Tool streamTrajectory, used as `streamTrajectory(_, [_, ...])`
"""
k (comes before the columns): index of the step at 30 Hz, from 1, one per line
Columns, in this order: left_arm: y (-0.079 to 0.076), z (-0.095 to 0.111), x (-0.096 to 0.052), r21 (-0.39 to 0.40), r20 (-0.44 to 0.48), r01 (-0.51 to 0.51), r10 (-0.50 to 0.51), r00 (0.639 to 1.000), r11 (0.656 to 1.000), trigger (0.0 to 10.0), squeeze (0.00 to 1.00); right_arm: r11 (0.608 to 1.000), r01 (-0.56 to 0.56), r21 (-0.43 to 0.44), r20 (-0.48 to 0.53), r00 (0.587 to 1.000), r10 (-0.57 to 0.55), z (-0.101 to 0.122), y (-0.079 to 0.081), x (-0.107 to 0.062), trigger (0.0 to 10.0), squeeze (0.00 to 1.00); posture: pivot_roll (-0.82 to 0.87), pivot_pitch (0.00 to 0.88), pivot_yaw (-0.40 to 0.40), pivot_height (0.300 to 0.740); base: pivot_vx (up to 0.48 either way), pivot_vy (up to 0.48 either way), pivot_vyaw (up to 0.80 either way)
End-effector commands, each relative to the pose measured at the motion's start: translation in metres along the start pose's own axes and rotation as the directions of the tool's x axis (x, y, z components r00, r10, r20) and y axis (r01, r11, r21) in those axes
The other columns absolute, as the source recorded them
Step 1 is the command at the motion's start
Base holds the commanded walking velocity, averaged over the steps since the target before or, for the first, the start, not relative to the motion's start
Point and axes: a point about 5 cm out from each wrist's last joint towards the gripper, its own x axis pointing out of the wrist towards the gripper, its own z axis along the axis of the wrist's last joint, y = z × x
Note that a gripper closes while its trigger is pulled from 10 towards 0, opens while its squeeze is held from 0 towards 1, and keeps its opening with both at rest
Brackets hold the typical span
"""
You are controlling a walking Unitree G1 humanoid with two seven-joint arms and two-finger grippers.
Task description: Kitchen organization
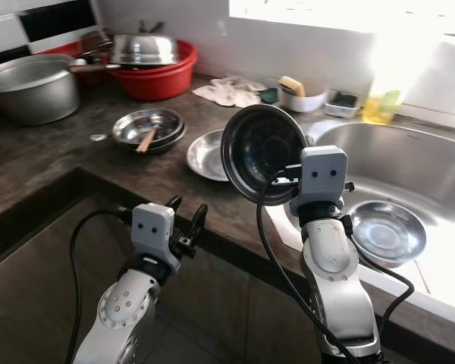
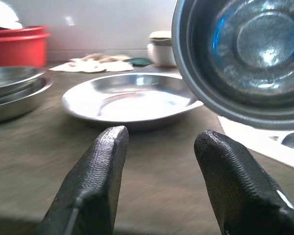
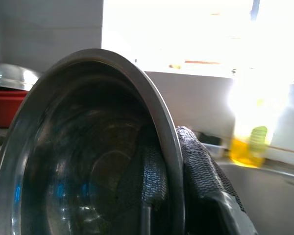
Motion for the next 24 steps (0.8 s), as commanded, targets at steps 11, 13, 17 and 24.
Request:
streamTrajectory(11, [0.0027,-0.0019,0.0021,0.03,-0.011,-0.008,0.009,1.0,1.0,10.0,0.0,1.0,0.008,0.0,0.027,1.0,-0.008,0.0078,0.0044,0.0024,0.0,0.0,0.04,0.022,-0.002,0.74,0.0,0.218,-0.78])
streamTrajectory(13, [0.004,-0.0008,0.0021,0.063,-0.007,-0.015,0.016,1.0,0.998,10.0,0.0,1.0,0.008,-0.001,0.027,1.0,-0.008,0.0079,0.0048,0.0027,0.0,0.0,0.04,0.02,-0.002,0.74,0.0,0.0,-0.78])
streamTrajectory(17, [0.0026,-0.0009,0.0027,0.063,-0.007,0.003,-0.002,1.0,0.998,10.0,0.0,1.0,0.006,-0.013,0.034,0.999,-0.006,0.008,0.0057,0.0033,0.0,0.0,0.04,0.02,-0.001,0.74,0.253,-0.399,-0.13])
streamTrajectory(24, [0.0058,-0.0001,0.0042,0.03,-0.007,-0.032,0.032,0.999,0.999,10.0,0.0,1.0,-0.007,-0.027,0.01,1.0,0.007,0.0043,0.0079,0.0057,10.0,0.0,0.04,0.019,-0.001,0.74,0.074,0.0,0.0])
